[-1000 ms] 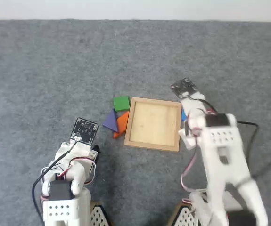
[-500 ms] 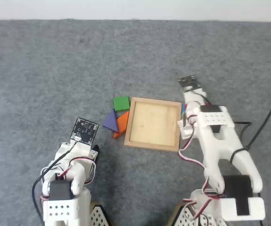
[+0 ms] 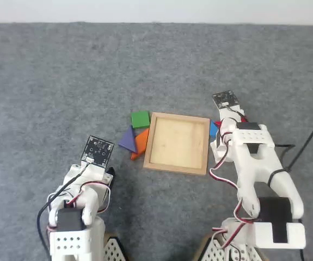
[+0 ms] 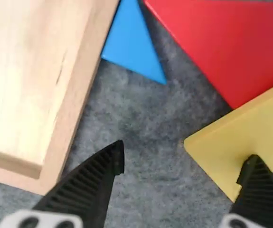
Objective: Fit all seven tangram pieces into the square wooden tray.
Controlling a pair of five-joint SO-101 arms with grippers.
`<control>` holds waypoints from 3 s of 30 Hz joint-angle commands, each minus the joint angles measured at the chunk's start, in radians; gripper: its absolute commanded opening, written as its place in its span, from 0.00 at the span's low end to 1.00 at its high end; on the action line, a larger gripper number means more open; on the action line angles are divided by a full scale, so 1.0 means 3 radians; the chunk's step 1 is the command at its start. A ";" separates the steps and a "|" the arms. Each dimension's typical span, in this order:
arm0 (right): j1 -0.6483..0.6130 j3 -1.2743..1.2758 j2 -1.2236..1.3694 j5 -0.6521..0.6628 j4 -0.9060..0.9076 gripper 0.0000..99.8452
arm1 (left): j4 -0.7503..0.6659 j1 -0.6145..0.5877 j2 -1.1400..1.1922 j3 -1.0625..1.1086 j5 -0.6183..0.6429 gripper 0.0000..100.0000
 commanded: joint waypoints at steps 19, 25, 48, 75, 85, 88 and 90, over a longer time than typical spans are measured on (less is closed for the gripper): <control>0.0570 -0.0716 -0.0038 0.0568 0.0867 0.40 | 0.0026 -0.0020 -0.0041 -0.0028 -0.0026 0.17; 0.0586 -0.0701 0.0534 0.0941 0.0575 0.40 | 0.0026 -0.0020 -0.0041 -0.0028 -0.0026 0.17; 0.0652 -0.0844 0.0754 0.0941 0.0499 0.39 | 0.0026 -0.0020 -0.0041 -0.0028 -0.0026 0.17; 0.0657 -0.0992 0.0719 0.0205 0.0509 0.04 | 0.0026 -0.0020 -0.0041 -0.0028 -0.0026 0.17; 0.1179 -0.1478 0.0713 0.0128 0.0985 0.05 | 0.0026 -0.0020 -0.0041 -0.0028 -0.0026 0.17; 0.1184 -0.1560 0.0713 0.0143 0.1000 0.03 | 0.0026 -0.0020 -0.0041 -0.0028 -0.0026 0.17; 0.1092 -0.1560 0.0713 0.0148 0.1000 0.01 | 0.0026 -0.0020 -0.0041 -0.0028 -0.0026 0.17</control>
